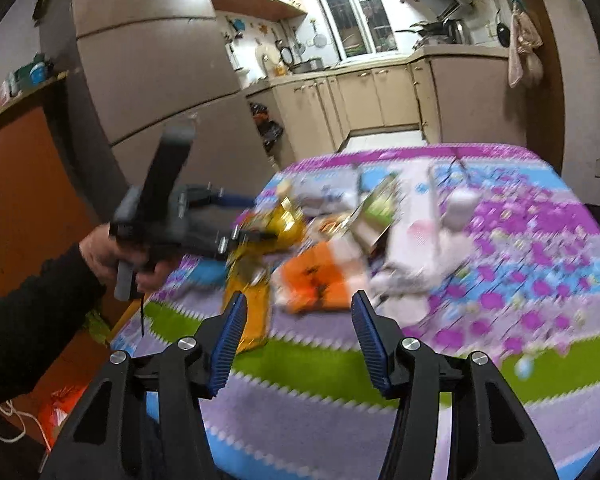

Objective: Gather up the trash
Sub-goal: 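Grasp the yellow snack bag with the left gripper while the right gripper grasps the white medicine box, then carry the yellow bag and white box over the white basin with both grippers, then open both grippers to drop the bag and box into the basin, then grasp the orange-white packet with the left gripper while the right gripper grasps the white towel, then carry the orange packet and white towel over the basin with both grippers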

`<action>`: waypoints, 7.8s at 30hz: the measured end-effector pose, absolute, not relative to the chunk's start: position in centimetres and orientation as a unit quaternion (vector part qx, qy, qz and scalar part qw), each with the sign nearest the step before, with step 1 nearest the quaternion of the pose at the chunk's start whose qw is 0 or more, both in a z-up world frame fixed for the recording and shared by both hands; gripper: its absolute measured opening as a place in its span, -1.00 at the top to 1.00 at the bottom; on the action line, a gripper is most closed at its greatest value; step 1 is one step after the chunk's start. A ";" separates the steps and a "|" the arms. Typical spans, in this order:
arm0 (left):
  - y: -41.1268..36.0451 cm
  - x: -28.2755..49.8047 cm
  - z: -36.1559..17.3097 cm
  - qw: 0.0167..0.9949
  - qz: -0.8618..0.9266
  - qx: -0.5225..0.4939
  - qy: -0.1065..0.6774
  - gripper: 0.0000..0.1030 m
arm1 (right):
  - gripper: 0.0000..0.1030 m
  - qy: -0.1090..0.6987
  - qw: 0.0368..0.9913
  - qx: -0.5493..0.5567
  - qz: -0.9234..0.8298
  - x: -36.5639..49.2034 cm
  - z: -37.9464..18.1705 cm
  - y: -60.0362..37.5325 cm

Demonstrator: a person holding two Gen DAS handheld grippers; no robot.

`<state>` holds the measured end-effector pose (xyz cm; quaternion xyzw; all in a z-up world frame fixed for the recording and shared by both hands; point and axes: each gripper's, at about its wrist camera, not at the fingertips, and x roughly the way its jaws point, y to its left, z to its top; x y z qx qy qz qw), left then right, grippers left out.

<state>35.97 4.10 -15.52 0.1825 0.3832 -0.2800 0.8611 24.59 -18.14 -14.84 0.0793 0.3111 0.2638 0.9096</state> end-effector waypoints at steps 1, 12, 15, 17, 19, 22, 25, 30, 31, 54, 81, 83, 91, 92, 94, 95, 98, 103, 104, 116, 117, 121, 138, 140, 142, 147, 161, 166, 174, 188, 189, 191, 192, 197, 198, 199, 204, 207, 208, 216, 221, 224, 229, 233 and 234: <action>3.9 36.0 -15.8 0.862 -0.277 0.188 0.382 -0.55 | -0.08 0.309 0.913 0.079 0.255 25.2 -14.5 -18.7; 3.0 36.8 -16.9 0.862 -0.273 0.168 0.393 0.13 | -0.06 0.365 0.917 0.040 0.159 33.8 -14.6 -20.5; 3.0 36.5 -16.8 0.867 -0.264 0.165 0.390 0.22 | 0.12 0.379 0.913 0.025 0.145 35.3 -15.4 -19.6; 3.0 36.2 -16.7 0.870 -0.259 0.158 0.388 0.25 | 0.32 0.390 0.910 0.021 0.140 35.9 -16.0 -19.2; 3.0 35.8 -16.7 0.874 -0.254 0.153 0.385 0.27 | 0.47 0.396 0.908 0.022 0.139 36.5 -16.7 -19.0; 2.9 35.3 -16.6 0.882 -0.240 0.147 0.377 0.32 | 0.79 0.390 0.911 0.024 0.131 36.4 -17.0 -19.1; 3.2 34.5 -16.0 0.894 -0.224 0.132 0.364 0.35 | 0.83 0.370 0.920 0.021 0.130 35.5 -16.3 -19.1; 4.5 33.1 -13.7 0.918 -0.192 0.082 0.337 0.36 | 0.84 0.323 0.938 0.019 0.123 33.2 -14.7 -19.2; 4.6 32.8 -13.3 0.922 -0.185 0.076 0.333 0.36 | 0.84 0.313 0.942 0.020 0.122 32.6 -14.2 -19.2; -7.7 24.5 -0.9 0.954 -0.210 -0.003 0.215 0.36 | 0.84 0.149 0.989 0.020 -0.013 16.8 -3.3 -30.2; -40.8 24.2 -2.4 0.862 -0.411 0.037 0.295 0.36 | 0.84 0.217 0.948 0.065 -0.223 3.6 -2.4 -59.9; -42.3 24.3 -3.2 0.855 -0.414 0.041 0.309 0.36 | 0.84 0.244 0.939 0.076 -0.229 4.0 -3.5 -62.4; -48.4 26.0 -7.4 0.823 -0.413 0.038 0.387 0.36 | 0.84 0.320 0.910 0.110 -0.240 9.5 -9.1 -66.7; -48.9 26.3 -7.9 0.821 -0.410 0.036 0.395 0.36 | 0.84 0.326 0.908 0.113 -0.239 9.9 -9.7 -66.9; -49.4 26.9 -9.3 0.812 -0.409 0.030 0.416 0.36 | 0.84 0.340 0.902 0.121 -0.235 10.6 -11.0 -67.7; -49.6 27.0 -9.8 0.810 -0.407 0.031 0.421 0.36 | 0.83 0.345 0.901 0.123 -0.234 10.9 -11.6 -68.2; -50.3 27.1 -11.3 0.806 -0.400 0.035 0.434 0.36 | 0.83 0.352 0.897 0.129 -0.232 11.4 -13.0 -68.3; -51.4 26.6 -11.8 0.803 -0.398 0.038 0.442 0.36 | 0.83 0.360 0.893 0.136 -0.232 11.2 -14.5 -67.6; -51.6 26.6 -11.8 0.803 -0.398 0.038 0.442 0.36 | 0.83 0.362 0.893 0.137 -0.231 11.3 -14.9 -67.8; -53.0 26.4 -12.8 0.802 -0.394 0.051 0.446 0.33 | 0.83 0.370 0.888 0.147 -0.230 11.0 -16.6 -67.5; -53.2 26.4 -12.9 0.802 -0.392 0.052 0.448 0.30 | 0.83 0.372 0.888 0.149 -0.228 11.0 -16.8 -67.6; -53.4 26.4 -13.3 0.803 -0.388 0.056 0.448 0.04 | 0.79 0.379 0.884 0.159 -0.224 11.3 -17.8 -67.9; -50.5 24.8 -12.0 0.825 -0.378 0.083 0.412 -0.03 | 0.62 0.315 0.911 0.138 -0.226 8.9 -14.1 -65.4; -47.6 23.8 -10.7 0.835 -0.381 0.092 0.386 -0.03 | 0.42 0.278 0.927 0.123 -0.220 7.3 -12.1 -63.3; -45.0 23.2 -9.7 0.848 -0.375 0.102 0.360 -0.03 | 0.14 0.239 0.942 0.112 -0.205 5.8 -10.5 -61.0; -34.2 22.3 -6.5 0.885 -0.337 0.102 0.305 -0.03 | -0.31 0.167 0.971 0.092 -0.144 3.7 -7.9 -54.1; -5.1 29.1 -10.7 0.897 -0.178 0.096 0.394 -0.15 | -0.45 0.196 0.971 0.097 0.101 10.9 -8.1 -36.0; -2.6 31.4 -13.7 0.876 -0.202 0.108 0.424 -0.14 | -0.45 0.234 0.959 0.093 0.129 12.6 -10.5 -31.2; -5.2 32.6 -15.9 0.855 -0.242 0.143 0.435 0.19 | -0.45 0.283 0.940 0.119 0.147 16.0 -13.1 -30.0; -5.3 30.8 -15.9 0.873 -0.238 0.100 0.413 0.86 | -0.10 0.371 0.899 0.144 0.185 30.6 -17.1 -25.1; -5.3 30.7 -15.9 0.874 -0.237 0.096 0.413 0.86 | -0.06 0.374 0.899 0.139 0.181 31.5 -17.3 -24.7; -4.9 30.7 -16.0 0.875 -0.236 0.083 0.415 0.86 | -0.02 0.387 0.899 0.128 0.161 33.4 -17.8 -23.9; -4.9 30.8 -16.1 0.875 -0.235 0.080 0.416 0.86 | -0.01 0.393 0.898 0.128 0.153 34.2 -18.1 -23.8; -4.4 31.1 -16.3 0.875 -0.233 0.061 0.421 0.86 | -0.01 0.418 0.891 0.126 0.125 37.3 -19.3 -23.5; -4.4 31.1 -16.4 0.875 -0.233 0.060 0.421 0.86 | -0.01 0.421 0.890 0.125 0.123 37.7 -19.6 -23.4; -4.4 31.1 -16.4 0.874 -0.234 0.059 0.421 0.86 | -0.01 0.424 0.889 0.125 0.122 38.1 -19.9 -23.4; -4.4 31.1 -16.5 0.875 -0.233 0.055 0.421 0.86 | 0.05 0.432 0.886 0.120 0.120 38.9 -20.8 -22.8; -4.3 31.1 -16.5 0.876 -0.230 0.053 0.421 0.86 | 0.28 0.431 0.885 0.122 0.123 38.9 -21.4 -22.8; -4.3 31.0 -16.5 0.876 -0.228 0.051 0.421 0.86 | 0.31 0.429 0.886 0.122 0.125 38.8 -21.4 -22.9; -4.2 28.6 -15.2 0.897 -0.219 0.033 0.383 0.86 | 0.38 0.364 0.922 0.083 0.106 33.7 -18.3 -23.8; -4.2 26.3 -12.5 0.922 -0.196 0.023 0.333 0.86 | 0.37 0.298 0.949 0.046 0.091 28.3 -14.3 -23.9; -4.2 24.7 -10.4 0.938 -0.177 0.018 0.299 0.86 | 0.37 0.264 0.959 0.031 0.094 25.6 -12.2 -23.5; -4.2 22.4 -6.9 0.958 -0.149 0.012 0.245 0.86 | 0.38 0.215 0.972 -0.007 0.090 21.9 -8.9 -22.4; -4.5 21.0 -3.9 0.969 -0.139 0.003 0.206 0.86 | 0.38 0.183 0.979 -0.029 0.083 19.5 -6.0 -21.8; -4.5 20.9 -3.4 0.969 -0.139 0.001 0.202 0.86 | 0.37 0.179 0.980 -0.031 0.081 19.2 -5.5 -21.9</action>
